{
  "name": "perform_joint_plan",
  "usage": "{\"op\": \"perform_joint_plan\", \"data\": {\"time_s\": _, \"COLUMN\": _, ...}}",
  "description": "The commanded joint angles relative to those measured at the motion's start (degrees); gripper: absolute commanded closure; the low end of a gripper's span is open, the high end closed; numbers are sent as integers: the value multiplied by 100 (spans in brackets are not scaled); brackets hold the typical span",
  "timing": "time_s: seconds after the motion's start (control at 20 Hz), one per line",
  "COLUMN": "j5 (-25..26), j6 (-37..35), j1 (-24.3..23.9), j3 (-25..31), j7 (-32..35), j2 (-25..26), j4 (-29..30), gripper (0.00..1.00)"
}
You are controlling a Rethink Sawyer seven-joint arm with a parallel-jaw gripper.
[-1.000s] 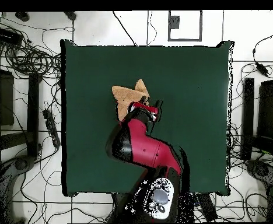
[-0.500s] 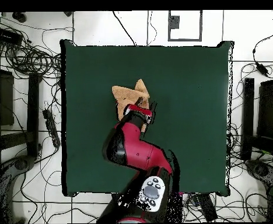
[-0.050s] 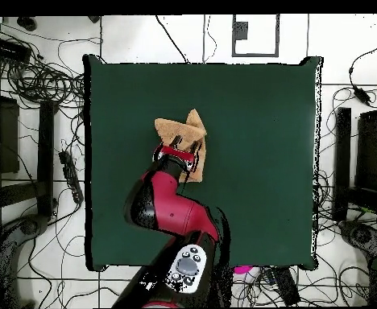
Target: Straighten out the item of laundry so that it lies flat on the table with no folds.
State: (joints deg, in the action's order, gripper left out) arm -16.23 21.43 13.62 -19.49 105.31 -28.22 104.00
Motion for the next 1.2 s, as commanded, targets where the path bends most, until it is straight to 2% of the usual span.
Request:
{"op": "perform_joint_plan", "data": {"time_s": 0.05, "j5": -260, "j6": -296, "j1": 10, "j3": 1027, "j7": 1558, "j2": 111, "j4": 216, "gripper": 0}}
{"op": "perform_joint_plan", "data": {"time_s": 0.9, "j5": -258, "j6": 732, "j1": -63, "j3": 1214, "j7": 1757, "j2": 1077, "j4": -37, "gripper": 0}}
{"op": "perform_joint_plan", "data": {"time_s": 1.2, "j5": -256, "j6": 917, "j1": -85, "j3": 1254, "j7": 1741, "j2": 1188, "j4": 3, "gripper": 0}}
